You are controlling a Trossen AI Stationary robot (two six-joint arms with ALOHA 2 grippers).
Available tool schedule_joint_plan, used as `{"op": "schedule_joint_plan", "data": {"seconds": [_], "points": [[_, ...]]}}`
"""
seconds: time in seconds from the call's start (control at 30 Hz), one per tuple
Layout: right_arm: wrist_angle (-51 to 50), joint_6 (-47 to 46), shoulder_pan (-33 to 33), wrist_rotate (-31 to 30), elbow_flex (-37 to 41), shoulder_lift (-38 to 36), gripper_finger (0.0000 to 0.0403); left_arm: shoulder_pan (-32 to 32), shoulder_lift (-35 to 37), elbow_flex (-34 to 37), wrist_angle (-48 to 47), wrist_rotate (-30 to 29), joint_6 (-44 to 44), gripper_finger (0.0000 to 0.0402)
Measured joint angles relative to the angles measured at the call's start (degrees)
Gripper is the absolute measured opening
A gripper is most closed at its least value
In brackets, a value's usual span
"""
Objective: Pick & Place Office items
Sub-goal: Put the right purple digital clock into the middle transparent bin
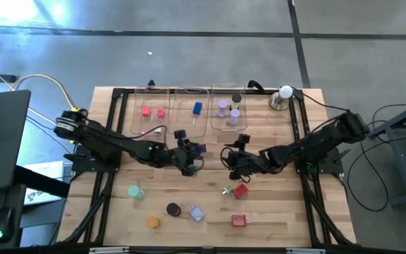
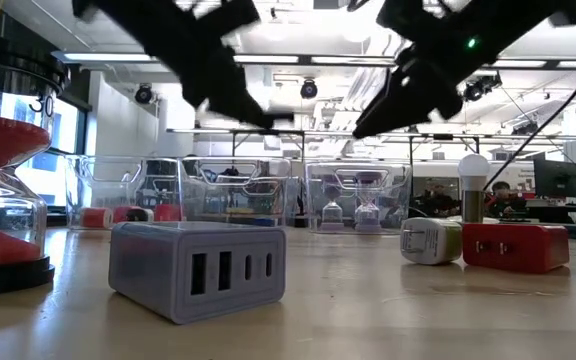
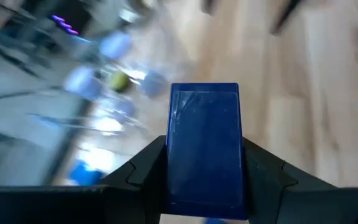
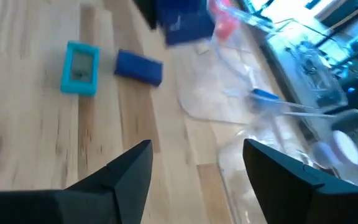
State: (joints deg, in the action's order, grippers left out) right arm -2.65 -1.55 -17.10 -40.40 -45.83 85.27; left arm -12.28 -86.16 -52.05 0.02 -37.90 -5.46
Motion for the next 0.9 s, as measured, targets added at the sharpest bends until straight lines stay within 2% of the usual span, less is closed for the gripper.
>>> {"op": "schedule_joint_plan", "data": {"seconds": [0.17,0.3,0.4,0.57,0.7,0.77,0.9], "points": [[-3.7,-3.0,-1.3,-3.4,0.0,-3.3,0.0239,1.8,8.1,-0.3,0.2,-7.5,-2.9,0.0149],[-3.7,-3.2,-1.2,-3.4,0.0,-3.1,0.0239,8.0,12.5,-1.9,-2.5,-5.5,-1.4,0.0149],[-3.4,-3.3,-0.4,-2.6,0.0,-2.8,0.0239,15.4,13.4,-3.6,-6.8,0.5,3.8,0.0149],[-3.6,-4.9,0.0,-2.2,0.0,-2.6,0.0239,26.6,11.8,-4.5,-8.7,12.8,10.8,0.0149],[-3.9,-4.9,0.0,-2.0,0.0,-2.6,0.0239,32.1,9.1,-4.5,-9.4,14.3,15.3,0.0149],[-3.7,-4.9,0.0,-2.1,0.0,-2.6,0.0239,34.0,7.2,-4.5,-10.6,17.1,17.1,0.0149],[-3.8,-4.8,0.0,-2.1,0.0,-2.6,0.0239,35.5,2.5,-4.5,-11.3,20.4,19.8,0.0149]]}}
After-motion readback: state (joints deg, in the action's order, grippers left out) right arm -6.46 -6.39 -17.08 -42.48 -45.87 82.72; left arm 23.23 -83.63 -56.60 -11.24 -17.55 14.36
